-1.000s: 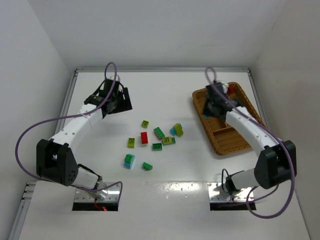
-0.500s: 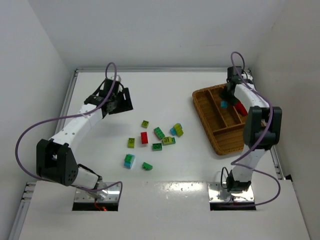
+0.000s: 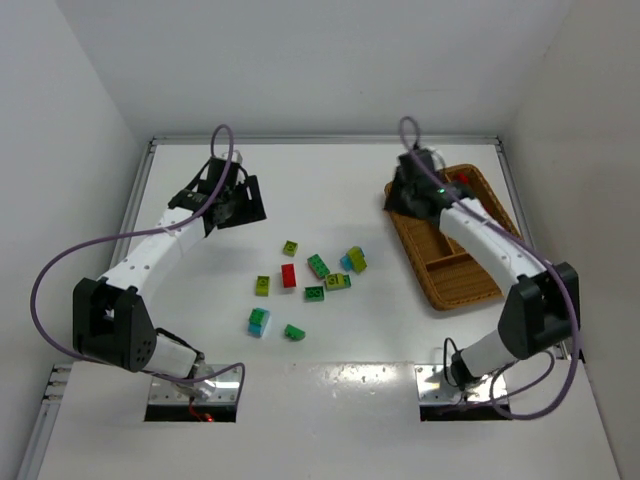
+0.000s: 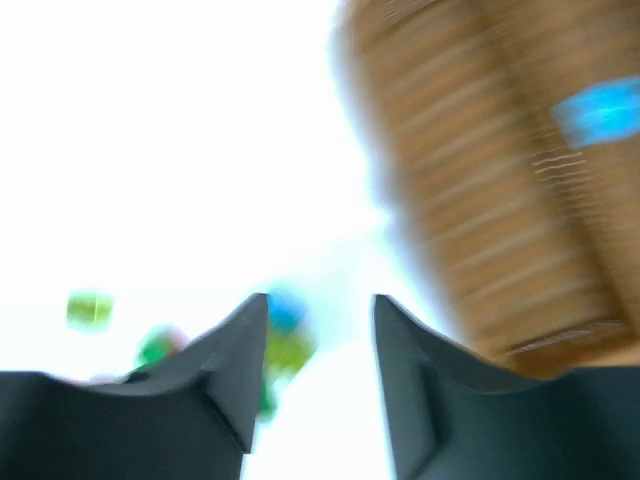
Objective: Sort the legos into containers by color
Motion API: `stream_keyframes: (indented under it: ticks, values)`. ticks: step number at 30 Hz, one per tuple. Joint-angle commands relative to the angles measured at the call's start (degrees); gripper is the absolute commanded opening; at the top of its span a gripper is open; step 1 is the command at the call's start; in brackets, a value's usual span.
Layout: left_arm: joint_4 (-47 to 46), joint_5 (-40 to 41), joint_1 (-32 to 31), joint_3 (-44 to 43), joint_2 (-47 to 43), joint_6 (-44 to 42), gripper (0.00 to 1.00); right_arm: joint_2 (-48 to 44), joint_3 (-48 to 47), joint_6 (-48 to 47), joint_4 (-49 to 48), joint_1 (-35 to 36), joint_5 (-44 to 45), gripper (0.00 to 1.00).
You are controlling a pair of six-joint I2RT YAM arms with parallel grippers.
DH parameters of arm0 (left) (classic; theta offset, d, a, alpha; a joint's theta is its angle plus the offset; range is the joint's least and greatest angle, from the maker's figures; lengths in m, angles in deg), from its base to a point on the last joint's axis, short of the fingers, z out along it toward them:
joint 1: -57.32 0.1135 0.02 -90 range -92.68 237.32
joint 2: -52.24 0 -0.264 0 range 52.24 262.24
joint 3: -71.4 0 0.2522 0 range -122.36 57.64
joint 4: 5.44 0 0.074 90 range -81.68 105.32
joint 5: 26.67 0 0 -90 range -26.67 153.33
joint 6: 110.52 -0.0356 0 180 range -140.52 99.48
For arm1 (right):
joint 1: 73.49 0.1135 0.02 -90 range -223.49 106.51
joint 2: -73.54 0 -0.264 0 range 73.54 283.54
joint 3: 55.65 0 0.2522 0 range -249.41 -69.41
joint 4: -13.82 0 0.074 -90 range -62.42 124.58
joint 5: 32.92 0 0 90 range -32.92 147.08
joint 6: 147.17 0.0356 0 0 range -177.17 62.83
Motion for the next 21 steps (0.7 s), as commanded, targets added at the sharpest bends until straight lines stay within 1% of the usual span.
stream_keyframes:
  ticks: [1, 2, 3, 4, 6, 7, 8, 12, 13, 14, 17, 18, 19, 21]
  values:
    - [-0.39, 0.95, 0.65, -1.46, -0.44, 0.68, 0.72, -0.2, 6.35, -3.93, -2.83, 11.91, -6.67, 0.49]
    - [-0.39, 0.95, 0.65, -1.46, -0.44, 0.68, 0.72, 0.58, 7.4, -3.93, -3.36, 14.58, -7.19, 0.58]
    - [-0.39, 0.95, 0.65, -1.46, -0.44, 0.68, 0.72, 1.37, 8.81, -3.93, -3.89, 16.78, -9.19, 0.6]
    - [-0.39, 0.95, 0.65, -1.46, -0.44, 0.68, 0.72, 2.33, 8.82, -3.41, -3.9, 20.54, -9.22, 0.63]
    - [-0.39, 0.95, 0.65, -1.46, -0.44, 0.68, 0.72, 5.85, 8.12, -3.4, -3.9, 23.56, -6.86, 0.68]
    - [-0.39, 0.95, 0.65, -1.46, -0.44, 0.68, 0.72, 6.82, 8.12, -5.06, -3.9, 25.22, -5.8, 0.69]
    - [-0.39, 0.95, 0.65, -0.94, -0.96, 0.68, 0.72, 7.61, 7.42, -6.12, -4.42, 25.24, -5.79, 0.7]
    - [-0.39, 0.43, 0.65, -0.32, -1.49, 0.68, 0.72, 10.07, 6.89, -12.53, -7.84, 24.02, -5.08, 0.71]
    - [-0.39, 0.42, 0.65, -0.32, -2.02, 0.68, 0.72, 10.08, 7.41, -16.11, -8.72, 23.4, -5.08, 0.69]
    - [-0.39, 0.42, 0.65, -0.32, -2.02, 0.68, 0.72, 10.86, 7.41, -17.54, -9.25, 23.39, -4.04, 0.69]
    - [-0.39, 0.42, 0.65, 0.21, -2.02, 0.68, 0.72, 11.66, 6.89, -20.97, -9.26, 21.99, -3.15, 0.65]
    - [-0.39, 0.42, 0.65, 0.21, -2.02, 0.68, 0.72, 11.66, 6.89, -21.59, -10.74, 21.47, -3.15, 0.64]
    - [-0.39, 0.42, 0.65, 0.21, -2.54, 0.68, 0.72, 11.66, 7.41, -22.9, -11.36, 20.42, -4.54, 0.64]
    - [-0.39, 0.42, 0.65, 0.21, -2.55, 0.68, 0.72, 12.27, 8.03, -24.05, -11.89, 19.88, -6.48, 0.59]
